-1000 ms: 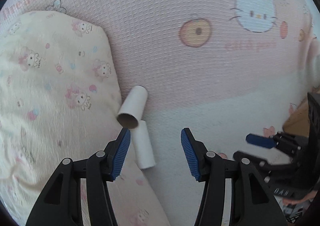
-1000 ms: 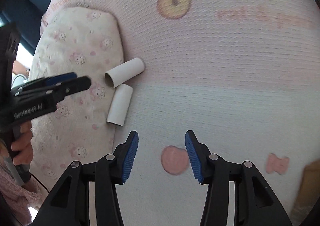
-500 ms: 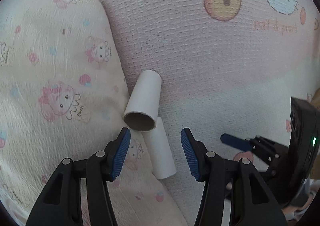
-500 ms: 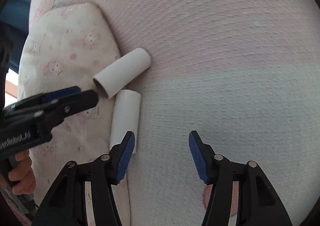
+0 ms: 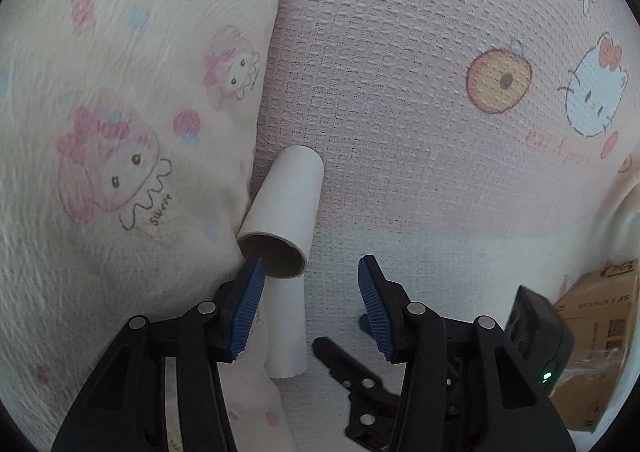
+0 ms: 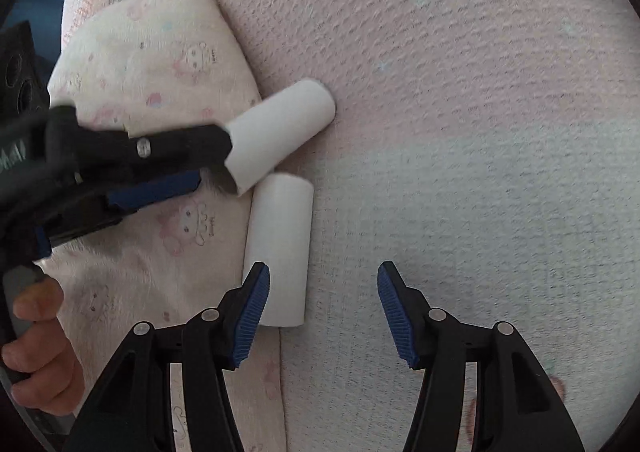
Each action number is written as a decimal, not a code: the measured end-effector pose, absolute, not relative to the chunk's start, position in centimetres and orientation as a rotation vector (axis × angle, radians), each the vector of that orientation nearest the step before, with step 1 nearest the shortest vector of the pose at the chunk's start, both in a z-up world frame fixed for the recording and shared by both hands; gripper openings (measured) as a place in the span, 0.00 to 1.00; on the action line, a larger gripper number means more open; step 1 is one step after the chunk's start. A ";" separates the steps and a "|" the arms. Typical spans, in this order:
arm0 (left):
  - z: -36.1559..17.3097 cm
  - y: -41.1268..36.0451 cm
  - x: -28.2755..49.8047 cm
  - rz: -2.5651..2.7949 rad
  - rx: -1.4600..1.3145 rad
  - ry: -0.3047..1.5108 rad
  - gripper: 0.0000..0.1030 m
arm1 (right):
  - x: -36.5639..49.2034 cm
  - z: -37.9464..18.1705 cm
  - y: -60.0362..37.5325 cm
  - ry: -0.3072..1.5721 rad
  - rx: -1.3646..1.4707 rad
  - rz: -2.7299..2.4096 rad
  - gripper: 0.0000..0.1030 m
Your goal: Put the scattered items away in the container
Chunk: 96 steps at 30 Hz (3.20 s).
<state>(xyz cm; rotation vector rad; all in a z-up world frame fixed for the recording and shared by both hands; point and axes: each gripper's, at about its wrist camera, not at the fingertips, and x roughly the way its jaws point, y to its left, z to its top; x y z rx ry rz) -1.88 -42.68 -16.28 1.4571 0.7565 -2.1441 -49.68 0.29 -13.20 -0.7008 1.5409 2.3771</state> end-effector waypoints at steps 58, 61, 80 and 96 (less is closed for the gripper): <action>-17.6 -33.9 -3.1 -2.285 1.529 0.570 0.42 | -38.3 -19.0 -0.3 1.768 -0.531 1.901 0.43; -18.8 -35.5 -2.7 -2.223 1.533 0.624 0.42 | -42.2 -15.7 0.6 1.759 -0.497 1.925 0.52; -22.6 -35.1 -5.9 -2.100 1.586 0.532 0.40 | -45.0 -14.3 0.7 1.702 -0.546 2.006 0.44; -23.6 -30.2 -8.3 -2.191 1.641 0.584 0.39 | -41.0 -11.8 -0.4 1.479 -0.664 2.016 0.29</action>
